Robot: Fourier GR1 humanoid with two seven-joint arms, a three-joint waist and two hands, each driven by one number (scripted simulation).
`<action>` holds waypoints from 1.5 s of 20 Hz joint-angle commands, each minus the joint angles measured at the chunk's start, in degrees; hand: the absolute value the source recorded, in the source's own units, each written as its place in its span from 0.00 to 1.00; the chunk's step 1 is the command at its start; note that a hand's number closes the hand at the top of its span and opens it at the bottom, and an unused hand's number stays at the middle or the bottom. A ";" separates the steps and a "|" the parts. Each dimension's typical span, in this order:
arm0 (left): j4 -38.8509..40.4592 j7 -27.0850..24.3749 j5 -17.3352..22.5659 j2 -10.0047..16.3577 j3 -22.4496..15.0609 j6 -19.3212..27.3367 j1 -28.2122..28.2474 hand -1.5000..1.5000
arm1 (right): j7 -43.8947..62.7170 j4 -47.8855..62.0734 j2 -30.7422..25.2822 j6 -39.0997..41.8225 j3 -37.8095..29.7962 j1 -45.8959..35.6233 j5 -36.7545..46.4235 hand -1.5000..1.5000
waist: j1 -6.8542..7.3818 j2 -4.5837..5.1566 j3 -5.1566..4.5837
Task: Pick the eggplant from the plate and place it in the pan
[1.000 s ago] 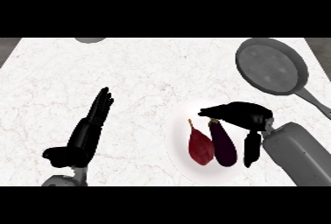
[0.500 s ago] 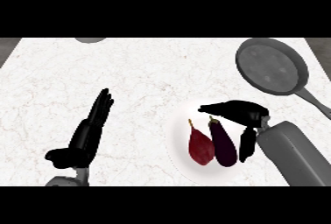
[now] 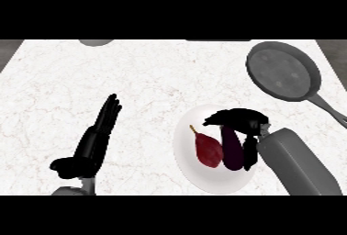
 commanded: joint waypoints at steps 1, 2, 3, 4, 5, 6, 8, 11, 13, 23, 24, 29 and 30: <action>-0.11 0.25 -0.21 0.59 0.87 -0.45 -1.11 0.50 | -5.92 4.64 0.03 -1.98 6.59 0.38 5.45 1.00 | 0.56 0.98 0.50; 2.40 -1.70 -2.32 -2.20 -1.10 1.46 -1.09 0.50 | -8.06 2.80 -1.31 -2.65 5.68 0.84 5.45 1.00 | 0.06 0.89 0.48; 0.44 0.95 -1.74 -1.46 -1.06 0.73 -1.06 0.50 | -9.26 5.50 -1.06 -5.14 5.73 0.04 7.06 1.00 | 0.29 0.91 0.50; 3.14 -1.88 0.59 0.09 2.26 -1.82 -3.04 0.50 | -6.52 6.46 1.98 -3.95 5.12 -2.17 7.09 1.00 | 0.26 0.94 0.47; -2.89 2.18 -0.32 0.15 0.34 -0.37 0.91 0.50 | -8.52 4.57 -0.50 -5.56 5.68 0.80 8.05 1.00 | 0.31 0.79 0.49; 0.03 -1.83 0.83 1.19 1.13 -3.18 1.47 0.50 | -8.07 6.13 1.16 -6.43 5.82 0.00 8.65 1.00 | 0.36 0.87 0.48; 0.42 1.81 -0.75 -0.76 0.60 -0.80 -2.20 0.50 | -9.71 6.02 0.46 -6.60 4.30 -0.45 8.73 1.00 | 0.04 0.84 0.48; -2.99 0.15 0.25 0.93 1.11 -2.47 3.31 0.50 | -10.36 4.91 0.08 -6.87 2.62 -0.60 9.11 1.00 | 0.18 0.73 0.47; -2.20 1.93 0.31 -0.21 1.38 -1.91 1.75 0.50 | -12.10 7.67 1.07 -10.82 0.69 -1.34 9.96 1.00 | 0.16 0.82 0.48; -1.54 1.09 -1.03 -0.59 1.86 -0.59 1.73 0.50 | 20.66 -7.38 11.19 -23.85 -11.28 0.82 12.11 1.00 | -1.68 -0.06 0.38; 1.58 -0.82 -1.17 -1.32 2.50 -0.42 -0.40 0.50 | 22.76 -10.28 12.47 -25.09 -11.04 1.20 12.81 1.00 | -2.32 0.14 0.35; -1.15 1.20 -1.63 -0.63 1.90 -0.42 1.32 0.50 | 29.11 -23.21 14.03 -33.37 -10.54 3.61 18.25 1.00 | -1.80 0.12 0.45; 0.77 0.80 1.03 1.72 5.06 -3.21 -0.57 0.50 | 30.23 -25.69 13.63 -32.10 -11.67 2.40 17.83 1.00 | -1.71 0.31 0.42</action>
